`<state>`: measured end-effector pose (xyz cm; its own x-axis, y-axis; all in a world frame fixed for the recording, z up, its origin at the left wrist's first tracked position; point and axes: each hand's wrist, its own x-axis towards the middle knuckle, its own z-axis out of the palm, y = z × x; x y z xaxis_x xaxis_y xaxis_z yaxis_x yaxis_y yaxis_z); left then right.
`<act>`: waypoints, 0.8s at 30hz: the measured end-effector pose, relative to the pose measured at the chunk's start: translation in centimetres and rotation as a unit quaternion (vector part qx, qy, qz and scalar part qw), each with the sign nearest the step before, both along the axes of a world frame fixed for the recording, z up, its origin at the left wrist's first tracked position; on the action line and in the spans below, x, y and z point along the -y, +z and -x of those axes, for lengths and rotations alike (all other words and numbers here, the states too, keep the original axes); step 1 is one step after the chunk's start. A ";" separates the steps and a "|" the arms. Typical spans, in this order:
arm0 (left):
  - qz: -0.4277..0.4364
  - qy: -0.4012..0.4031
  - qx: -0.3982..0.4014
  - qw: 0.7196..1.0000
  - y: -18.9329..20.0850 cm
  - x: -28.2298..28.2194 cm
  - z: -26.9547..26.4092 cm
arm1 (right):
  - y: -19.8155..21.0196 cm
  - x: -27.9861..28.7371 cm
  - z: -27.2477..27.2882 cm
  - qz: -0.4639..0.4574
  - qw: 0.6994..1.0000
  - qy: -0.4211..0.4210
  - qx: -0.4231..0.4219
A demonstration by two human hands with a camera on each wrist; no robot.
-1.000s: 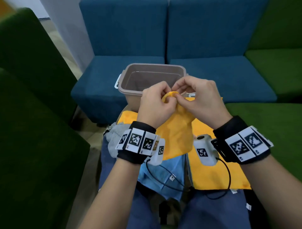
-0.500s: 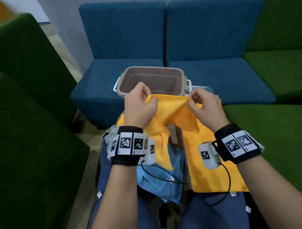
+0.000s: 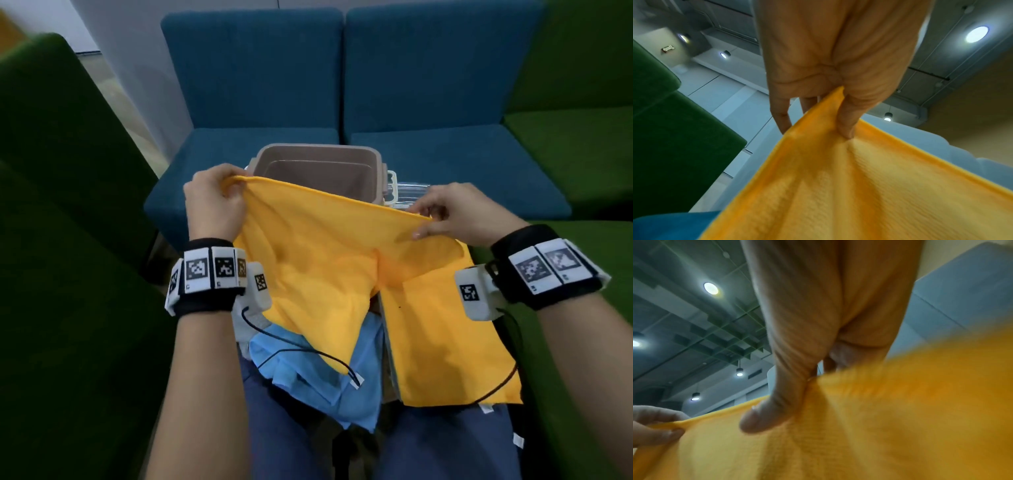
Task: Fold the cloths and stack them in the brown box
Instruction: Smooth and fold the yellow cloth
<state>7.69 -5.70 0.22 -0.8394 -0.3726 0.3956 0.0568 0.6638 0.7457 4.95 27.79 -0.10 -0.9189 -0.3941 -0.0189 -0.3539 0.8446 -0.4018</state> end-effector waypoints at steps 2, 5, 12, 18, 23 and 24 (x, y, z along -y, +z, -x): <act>-0.006 0.032 -0.008 0.999 0.4 0.8 0.7 | 0.3 -0.8 0.8 -0.008 0.999 -0.008 -0.052; -0.011 0.032 -0.045 0.998 2.0 1.6 1.7 | 2.0 -1.8 1.8 0.127 0.966 -0.103 -0.199; -0.023 0.043 -0.138 0.989 4.7 2.4 3.5 | 5.5 -0.6 1.9 0.317 0.875 -0.195 -0.310; -0.031 0.080 -0.122 0.989 3.3 0.7 2.3 | 3.4 1.6 -0.9 0.503 0.832 -0.186 -0.138; -0.003 0.105 -0.203 0.974 4.9 0.6 -0.1 | 4.2 1.2 -3.2 0.512 0.787 -0.140 -0.314; -0.001 0.104 -0.225 0.969 5.5 0.6 -0.6 | 4.5 0.9 -3.6 0.499 0.772 -0.140 -0.368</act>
<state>8.31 -6.32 5.74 -0.4888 -0.5163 0.7032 0.2415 0.6944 0.6778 8.57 26.85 4.38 -0.5875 0.3402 0.7342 -0.6566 0.3300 -0.6783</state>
